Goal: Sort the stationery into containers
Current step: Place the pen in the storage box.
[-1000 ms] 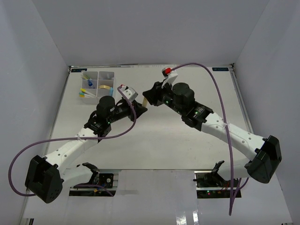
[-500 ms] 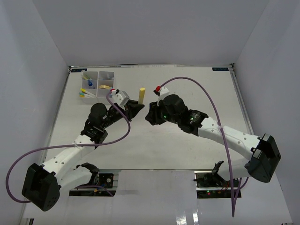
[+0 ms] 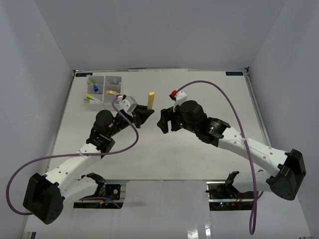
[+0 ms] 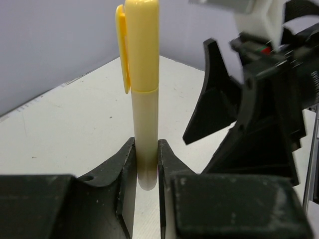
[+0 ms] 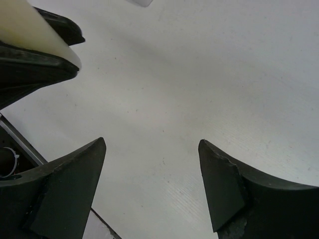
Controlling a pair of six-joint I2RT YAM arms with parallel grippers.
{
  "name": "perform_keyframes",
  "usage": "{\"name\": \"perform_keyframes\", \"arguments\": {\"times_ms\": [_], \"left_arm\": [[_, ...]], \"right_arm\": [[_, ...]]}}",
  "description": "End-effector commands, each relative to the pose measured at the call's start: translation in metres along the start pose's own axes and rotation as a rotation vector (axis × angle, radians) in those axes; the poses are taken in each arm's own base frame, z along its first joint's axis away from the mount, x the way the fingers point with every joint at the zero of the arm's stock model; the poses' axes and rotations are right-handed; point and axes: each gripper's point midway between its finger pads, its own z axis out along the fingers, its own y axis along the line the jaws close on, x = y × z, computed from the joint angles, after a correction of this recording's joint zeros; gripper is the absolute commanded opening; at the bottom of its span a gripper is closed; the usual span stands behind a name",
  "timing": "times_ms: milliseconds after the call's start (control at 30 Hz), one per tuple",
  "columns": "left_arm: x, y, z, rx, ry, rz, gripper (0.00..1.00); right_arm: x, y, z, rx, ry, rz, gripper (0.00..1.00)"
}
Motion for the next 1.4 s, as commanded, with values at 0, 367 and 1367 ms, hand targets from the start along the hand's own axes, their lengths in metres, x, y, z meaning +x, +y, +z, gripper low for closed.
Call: {"name": "perform_keyframes", "arguments": {"times_ms": [0, 367, 1367], "left_arm": [[-0.011, -0.001, 0.003, 0.0, -0.018, 0.001, 0.0], [-0.003, -0.028, 0.011, 0.174, 0.032, -0.072, 0.0], [-0.015, -0.091, -0.012, 0.565, -0.014, -0.053, 0.0]], "right_arm": [[-0.029, -0.008, -0.023, 0.017, -0.112, -0.075, 0.82], [-0.061, 0.014, -0.066, -0.152, -0.329, -0.245, 0.77], [-0.085, 0.055, -0.064, -0.438, -0.513, -0.341, 0.44]]}}
